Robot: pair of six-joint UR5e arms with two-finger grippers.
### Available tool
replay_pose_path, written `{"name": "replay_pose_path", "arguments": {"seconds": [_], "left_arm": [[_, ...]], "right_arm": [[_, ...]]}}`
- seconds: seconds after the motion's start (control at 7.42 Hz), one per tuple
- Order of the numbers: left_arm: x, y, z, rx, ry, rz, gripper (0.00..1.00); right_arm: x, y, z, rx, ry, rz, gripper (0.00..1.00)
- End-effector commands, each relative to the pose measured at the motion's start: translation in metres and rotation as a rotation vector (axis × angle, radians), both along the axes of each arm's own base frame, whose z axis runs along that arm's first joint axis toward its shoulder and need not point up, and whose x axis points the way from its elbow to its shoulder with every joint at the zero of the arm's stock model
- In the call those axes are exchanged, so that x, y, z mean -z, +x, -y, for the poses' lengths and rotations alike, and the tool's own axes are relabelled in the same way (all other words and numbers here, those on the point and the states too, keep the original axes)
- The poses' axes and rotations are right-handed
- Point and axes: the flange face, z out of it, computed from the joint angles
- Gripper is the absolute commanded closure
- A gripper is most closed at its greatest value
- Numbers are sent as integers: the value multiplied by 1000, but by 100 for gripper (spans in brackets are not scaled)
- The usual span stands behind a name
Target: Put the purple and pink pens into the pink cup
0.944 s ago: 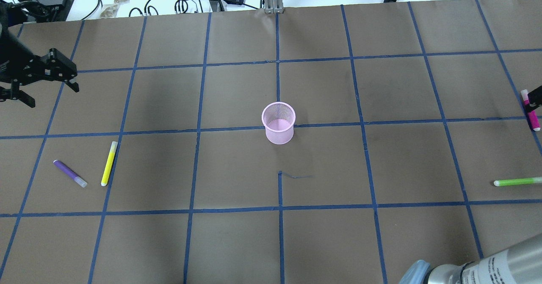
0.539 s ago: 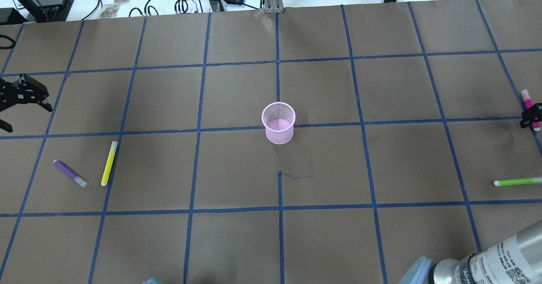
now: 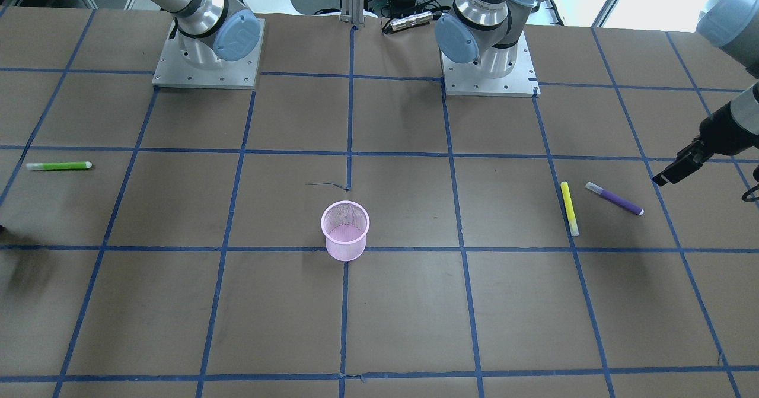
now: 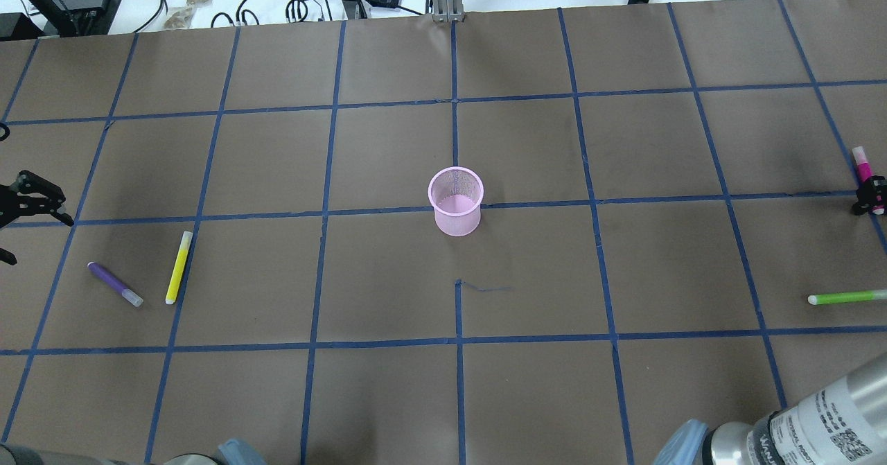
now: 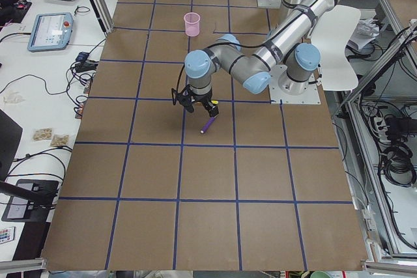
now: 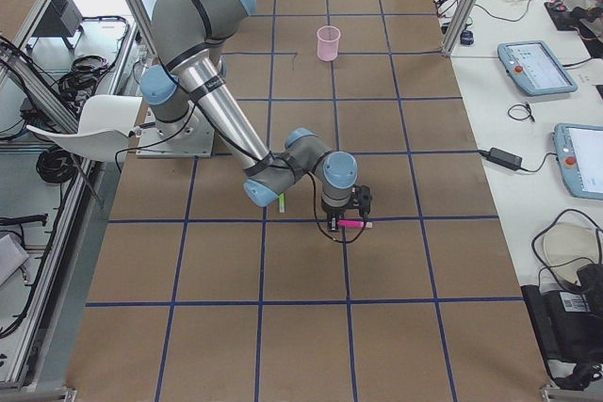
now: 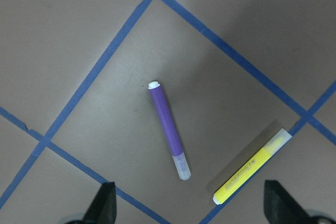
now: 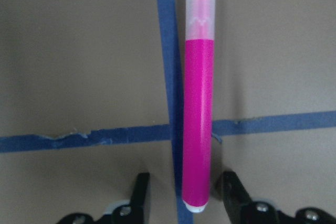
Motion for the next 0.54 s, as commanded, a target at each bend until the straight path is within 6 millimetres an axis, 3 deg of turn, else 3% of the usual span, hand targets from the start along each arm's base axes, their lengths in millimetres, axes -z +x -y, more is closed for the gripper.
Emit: {"name": "replay_pose_path", "arguments": {"seconds": [0.0, 0.13, 0.4], "left_arm": [[38, 12, 3, -40, 19, -4, 0], [53, 15, 4, -55, 13, 6, 0], [82, 19, 4, -54, -14, 52, 0]], "right_arm": [[-3, -2, 2, 1, -5, -6, 90], [-5, -3, 3, 2, -9, -7, 100], [-18, -2, 2, 8, -15, -14, 100]]}}
